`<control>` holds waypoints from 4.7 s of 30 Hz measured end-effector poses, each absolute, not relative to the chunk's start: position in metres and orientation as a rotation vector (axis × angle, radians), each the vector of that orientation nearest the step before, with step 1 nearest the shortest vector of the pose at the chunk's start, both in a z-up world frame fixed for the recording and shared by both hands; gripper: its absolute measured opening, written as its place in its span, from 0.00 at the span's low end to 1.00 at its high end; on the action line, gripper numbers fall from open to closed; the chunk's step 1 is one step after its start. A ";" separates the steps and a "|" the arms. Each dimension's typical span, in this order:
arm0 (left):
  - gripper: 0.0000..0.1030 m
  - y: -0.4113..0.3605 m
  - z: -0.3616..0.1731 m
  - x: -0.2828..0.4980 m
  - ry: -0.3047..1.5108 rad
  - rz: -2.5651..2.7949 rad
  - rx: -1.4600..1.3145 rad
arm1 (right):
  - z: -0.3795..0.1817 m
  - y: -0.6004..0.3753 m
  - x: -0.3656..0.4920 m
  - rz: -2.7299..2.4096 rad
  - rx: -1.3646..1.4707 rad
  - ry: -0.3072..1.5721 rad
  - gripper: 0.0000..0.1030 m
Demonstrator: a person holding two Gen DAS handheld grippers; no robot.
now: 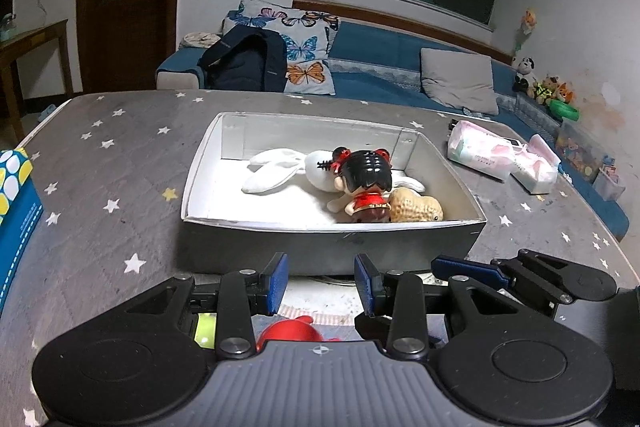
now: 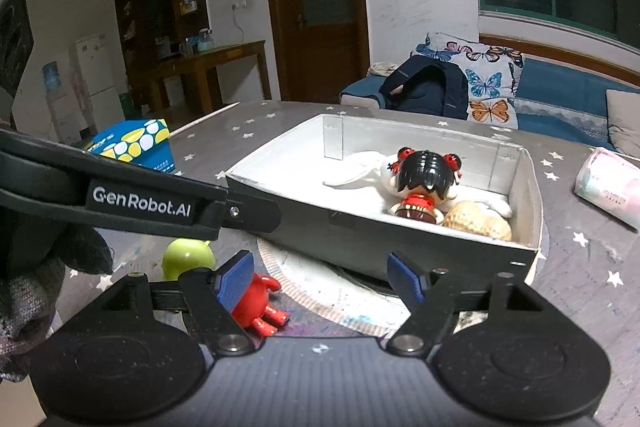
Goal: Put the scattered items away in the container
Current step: 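Open the left tool and withdraw from the box, then reach both tools down toward the red round legged figure on the table, then close both tools on the red round figure, then lift the red figure over the box rim and lower it beside the doll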
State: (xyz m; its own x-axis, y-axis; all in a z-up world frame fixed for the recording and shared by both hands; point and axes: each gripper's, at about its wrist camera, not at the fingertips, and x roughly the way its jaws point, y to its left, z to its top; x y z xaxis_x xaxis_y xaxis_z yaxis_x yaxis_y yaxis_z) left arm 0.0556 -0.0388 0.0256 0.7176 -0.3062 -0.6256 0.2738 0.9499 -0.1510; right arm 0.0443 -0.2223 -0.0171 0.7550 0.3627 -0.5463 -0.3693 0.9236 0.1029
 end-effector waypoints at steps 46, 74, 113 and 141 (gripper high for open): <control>0.38 0.024 0.007 0.062 0.788 -0.257 -0.249 | -0.042 -0.192 0.050 0.519 -0.075 0.661 0.78; 0.38 0.016 -0.005 0.053 0.861 -0.291 -0.308 | -0.060 -0.174 0.062 0.618 -0.108 0.729 0.55; 0.42 0.009 -0.019 0.072 0.880 -0.253 -0.392 | -0.062 -0.179 0.065 0.574 -0.094 0.726 0.52; 0.41 -0.006 0.013 0.060 0.843 -0.273 -0.367 | -0.037 -0.192 0.053 0.564 0.003 0.671 0.47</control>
State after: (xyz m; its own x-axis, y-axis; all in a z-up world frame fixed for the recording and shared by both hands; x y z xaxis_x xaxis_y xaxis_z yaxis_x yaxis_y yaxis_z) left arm 0.0602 -0.0061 0.0126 0.6369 -0.3765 -0.6727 0.0900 0.9030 -0.4202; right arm 0.0529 -0.1917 -0.0366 0.6401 0.4955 -0.5872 -0.4936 0.8509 0.1800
